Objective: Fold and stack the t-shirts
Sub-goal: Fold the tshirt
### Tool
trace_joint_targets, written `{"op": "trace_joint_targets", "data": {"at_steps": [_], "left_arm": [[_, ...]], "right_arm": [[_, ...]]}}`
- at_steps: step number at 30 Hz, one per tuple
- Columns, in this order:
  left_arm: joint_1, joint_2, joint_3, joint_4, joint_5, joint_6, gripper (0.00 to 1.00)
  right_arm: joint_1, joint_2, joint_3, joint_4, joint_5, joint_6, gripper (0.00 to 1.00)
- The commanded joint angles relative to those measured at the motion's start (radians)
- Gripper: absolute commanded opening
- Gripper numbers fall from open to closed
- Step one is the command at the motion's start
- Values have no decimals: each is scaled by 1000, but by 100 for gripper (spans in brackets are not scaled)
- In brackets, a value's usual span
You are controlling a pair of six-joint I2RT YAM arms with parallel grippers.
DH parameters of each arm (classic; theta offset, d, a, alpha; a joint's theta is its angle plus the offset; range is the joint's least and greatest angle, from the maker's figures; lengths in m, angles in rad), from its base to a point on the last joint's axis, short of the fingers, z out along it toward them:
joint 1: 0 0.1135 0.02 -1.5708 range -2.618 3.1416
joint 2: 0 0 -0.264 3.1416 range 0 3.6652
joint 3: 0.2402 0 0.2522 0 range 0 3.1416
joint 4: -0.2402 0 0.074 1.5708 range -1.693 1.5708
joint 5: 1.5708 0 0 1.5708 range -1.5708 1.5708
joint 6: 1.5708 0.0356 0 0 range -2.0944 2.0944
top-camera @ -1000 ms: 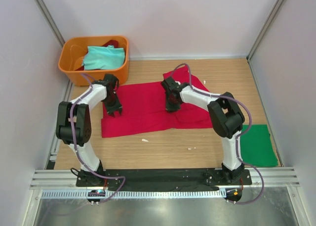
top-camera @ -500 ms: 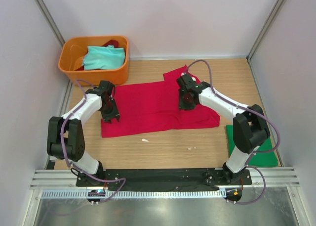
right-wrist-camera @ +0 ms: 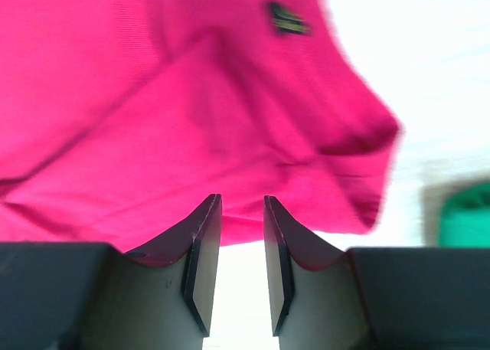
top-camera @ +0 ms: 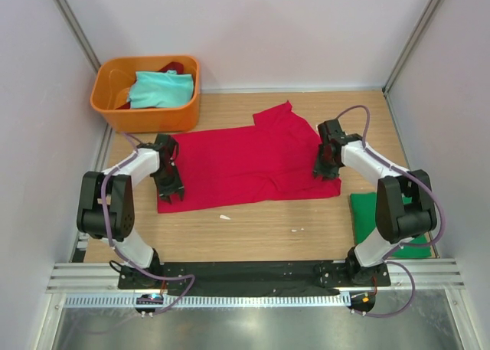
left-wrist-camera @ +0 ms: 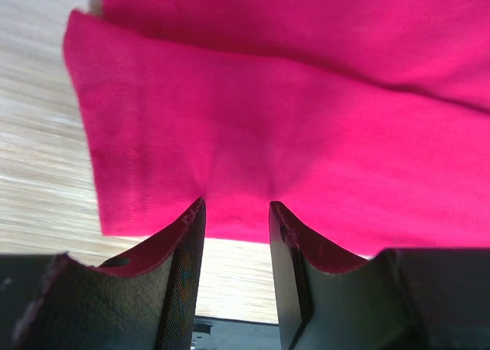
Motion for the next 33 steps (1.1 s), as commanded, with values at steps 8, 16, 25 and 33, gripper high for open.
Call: {"op": "trace_joint_targets", "data": {"at_steps": [8, 16, 25, 33], "left_arm": [[49, 60, -22, 2, 18, -24, 40], [53, 116, -33, -22, 64, -49, 42], [-59, 106, -120, 2, 138, -131, 43], [-83, 38, -168, 19, 60, -196, 45]], "right_arm": [[-115, -58, -148, 61, 76, 36, 33], [-172, 88, -110, 137, 157, 106, 34], [-272, 384, 258, 106, 239, 29, 34], [-281, 367, 216, 46, 162, 40, 34]]}}
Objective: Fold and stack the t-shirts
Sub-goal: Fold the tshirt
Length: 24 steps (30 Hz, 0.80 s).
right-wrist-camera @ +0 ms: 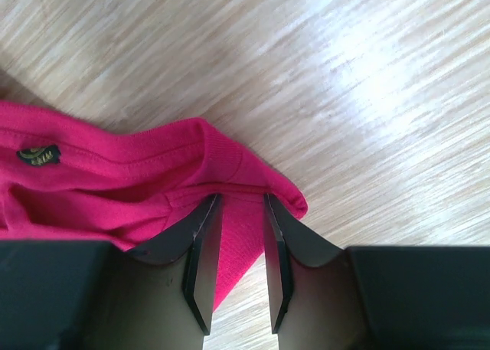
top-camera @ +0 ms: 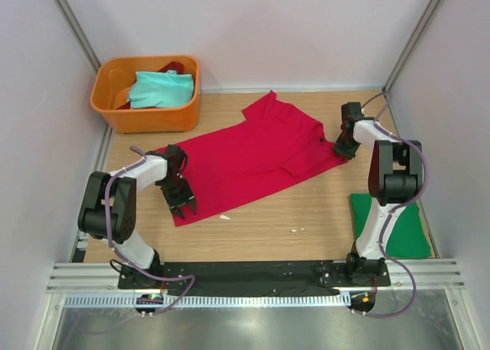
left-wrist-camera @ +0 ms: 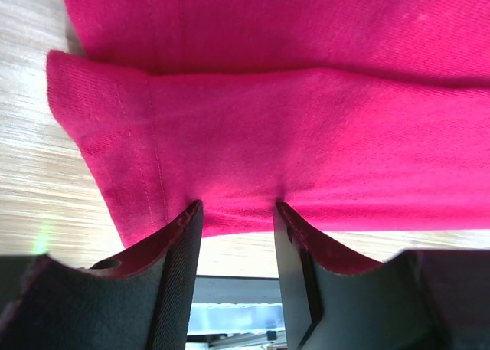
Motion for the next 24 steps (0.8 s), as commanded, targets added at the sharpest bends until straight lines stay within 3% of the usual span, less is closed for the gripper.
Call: {"op": "trace_joint_targets", "data": {"at_steps": [1, 6, 10, 14, 18, 21, 22, 23, 24], "left_arm": [[0, 22, -73, 60, -104, -24, 45], [45, 45, -61, 29, -110, -23, 47], [127, 33, -70, -14, -93, -12, 48], [137, -11, -29, -69, -121, -11, 50], [137, -82, 100, -170, -129, 29, 52], [137, -152, 166, -198, -138, 69, 57], [137, -195, 183, -184, -156, 100, 58], [137, -211, 207, -169, -167, 112, 59], [138, -237, 217, -128, -204, 124, 63]], "right_arm": [[-19, -59, -143, -10, 12, 10, 34], [-19, -183, -360, -9, -120, 53, 35], [-19, -293, -465, -55, -183, 55, 36], [-19, -473, -559, -110, -219, 59, 37], [-19, -599, -531, -205, -252, 26, 38], [-19, -654, -430, -175, -236, -39, 41], [-19, -653, -406, -138, -220, -60, 47], [-19, -634, -346, -107, -194, -65, 60], [-19, -563, -308, -49, -184, -77, 65]]}}
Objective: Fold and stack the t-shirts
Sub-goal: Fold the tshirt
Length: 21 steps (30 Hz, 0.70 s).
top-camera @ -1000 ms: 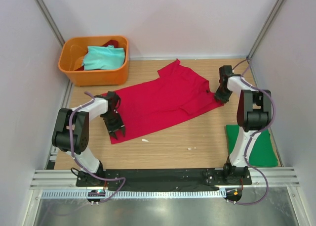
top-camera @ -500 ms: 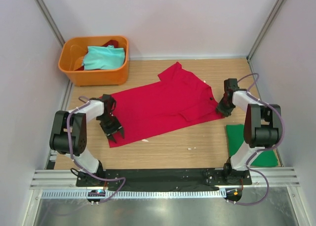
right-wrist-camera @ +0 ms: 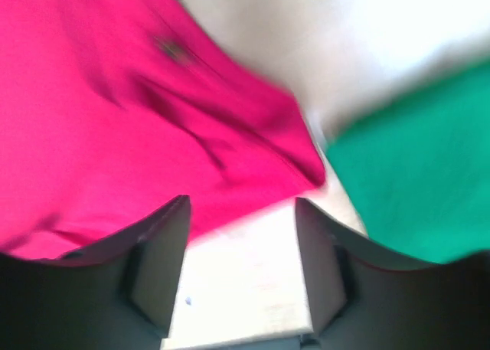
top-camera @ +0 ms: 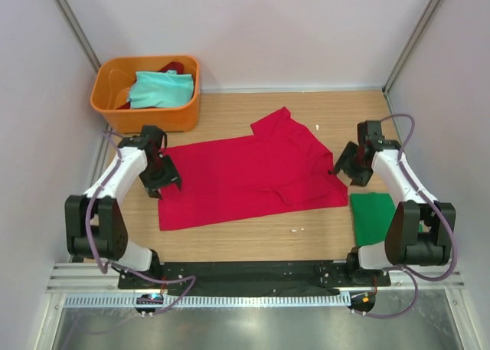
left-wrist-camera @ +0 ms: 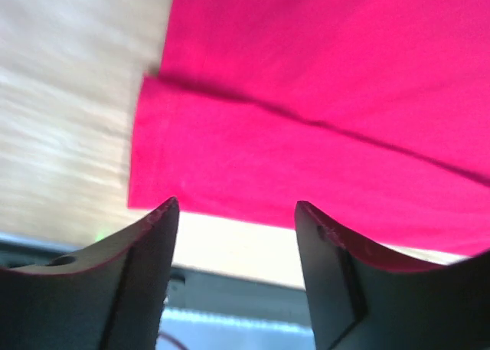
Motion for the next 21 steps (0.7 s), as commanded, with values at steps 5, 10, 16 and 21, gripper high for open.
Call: {"op": "trace_joint_targets", "data": {"at_steps": [5, 10, 16, 21], "left_arm": [[71, -40, 141, 129, -88, 142, 66], [176, 63, 163, 259, 68, 190, 58], [239, 193, 238, 293, 129, 187, 50], [256, 258, 261, 354, 175, 183, 49]], "right_arm": [[-5, 287, 394, 309, -107, -89, 65], [4, 502, 574, 497, -315, -123, 63], [31, 733, 810, 547, -486, -190, 60], [41, 884, 939, 522, -526, -197, 50]]}}
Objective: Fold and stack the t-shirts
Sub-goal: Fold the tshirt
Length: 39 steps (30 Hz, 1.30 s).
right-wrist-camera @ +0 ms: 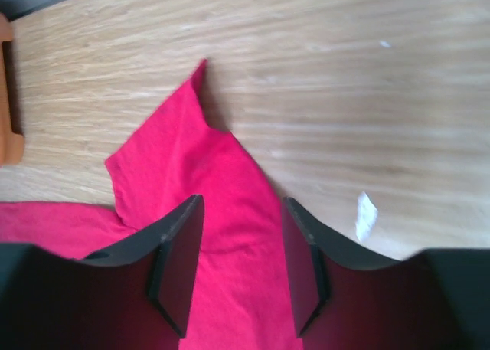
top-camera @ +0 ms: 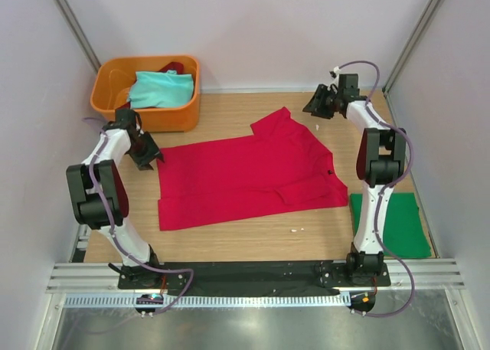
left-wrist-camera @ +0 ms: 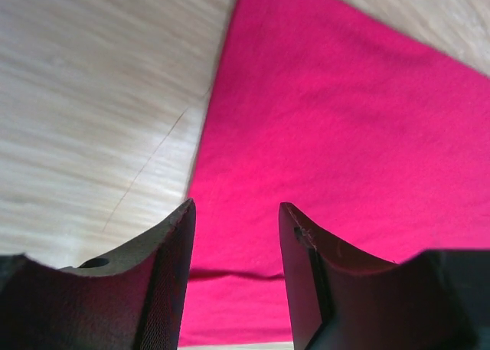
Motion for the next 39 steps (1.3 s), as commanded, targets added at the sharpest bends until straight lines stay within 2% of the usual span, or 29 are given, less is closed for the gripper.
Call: {"op": "trace_joint_targets", "data": {"at_steps": [1, 5, 10, 13, 16, 24, 39], "left_arm": [[14, 34, 50, 67, 59, 17, 49], [23, 68, 64, 77, 68, 23, 49], [28, 109, 44, 128, 86, -8, 49], [32, 115, 19, 157, 83, -20, 49], [34, 129, 16, 171, 94, -31, 49], [37, 157, 38, 174, 94, -46, 49], [57, 118, 4, 188, 82, -55, 49]], "right_arm": [[9, 50, 90, 27, -107, -28, 47], [15, 88, 105, 30, -140, -31, 46], [15, 128, 142, -29, -148, -48, 38], [44, 117, 115, -62, -116, -91, 38], [50, 142, 144, -137, -96, -149, 38], [96, 194, 190, -203, -23, -205, 39], [109, 90, 225, -166, 174, -217, 42]]}}
